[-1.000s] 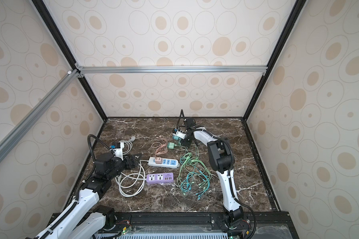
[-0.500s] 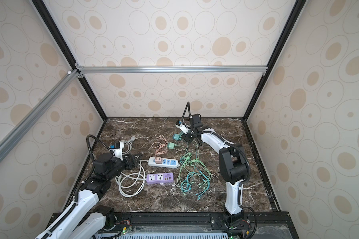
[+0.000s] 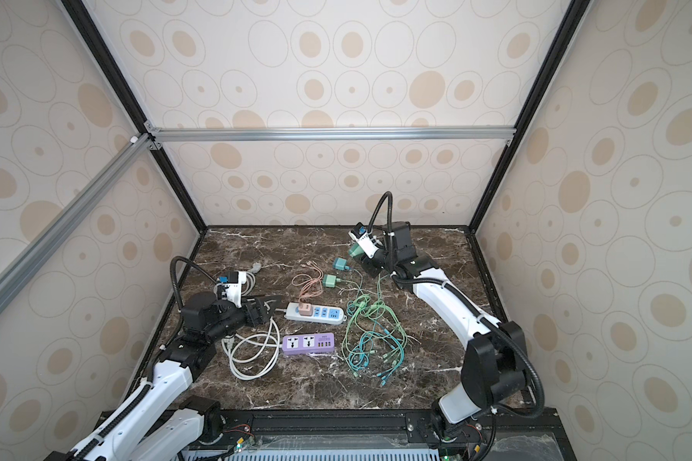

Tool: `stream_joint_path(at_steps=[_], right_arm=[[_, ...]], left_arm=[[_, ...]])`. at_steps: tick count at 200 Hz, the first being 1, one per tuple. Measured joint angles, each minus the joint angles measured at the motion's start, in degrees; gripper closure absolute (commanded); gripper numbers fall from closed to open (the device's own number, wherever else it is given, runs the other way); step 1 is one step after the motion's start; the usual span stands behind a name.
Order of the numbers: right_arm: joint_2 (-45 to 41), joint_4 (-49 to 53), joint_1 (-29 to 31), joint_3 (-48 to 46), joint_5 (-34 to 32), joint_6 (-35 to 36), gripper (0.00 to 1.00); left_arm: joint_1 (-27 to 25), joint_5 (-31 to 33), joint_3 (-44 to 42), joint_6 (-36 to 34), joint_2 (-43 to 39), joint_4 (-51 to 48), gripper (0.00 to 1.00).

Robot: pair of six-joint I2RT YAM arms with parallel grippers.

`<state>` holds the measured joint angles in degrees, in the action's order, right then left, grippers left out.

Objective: Insert the plug
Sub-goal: 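Lift the light-green charger with the right gripper while the left gripper approaches, then close the left gripper on the light-green charger held by the right gripper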

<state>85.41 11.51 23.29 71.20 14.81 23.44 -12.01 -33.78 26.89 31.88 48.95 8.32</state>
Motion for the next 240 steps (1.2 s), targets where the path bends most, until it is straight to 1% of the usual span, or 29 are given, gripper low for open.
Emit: stream_joint_path(at_steps=[28,42,91,116,137,174,209,240], right_arm=[[-5.3,-1.8,3.3,-4.9,0.4,0.2,0.82],[-7.2,-2.3,5.5,-6.8,0.4,0.5,0.81],[-10.6,-3.3,14.0,-9.6,-1.4,3.4,0.81],[-10.7,-3.3,17.7,-9.7,-3.5,5.1,0.81],[-10.7,-3.3,20.4,-9.9,-5.0,6.3,0.81],[-10.7,-3.3,23.1,-10.0,-6.8,8.0,0.81],[-10.7,-2.9,24.9,-10.0,-7.7,9.4,0.82],[-10.6,-2.9,26.6,-10.0,-8.2,10.3,0.81]], left_arm=[[-0.4,-7.3,0.1,3.1,2.0,6.2,0.19],[-0.9,-9.7,0.6,4.3,2.8,8.5,0.21],[-5.0,-14.8,5.0,4.8,5.5,10.5,0.22],[-7.7,-16.5,6.1,4.7,6.8,10.4,0.22],[-8.8,-17.4,6.3,4.7,7.8,10.4,0.22],[-9.3,-18.3,6.4,4.8,9.3,10.4,0.29],[-9.4,-18.8,7.3,4.8,10.7,10.5,0.38],[-9.6,-18.9,7.4,4.9,11.0,10.6,0.41]])
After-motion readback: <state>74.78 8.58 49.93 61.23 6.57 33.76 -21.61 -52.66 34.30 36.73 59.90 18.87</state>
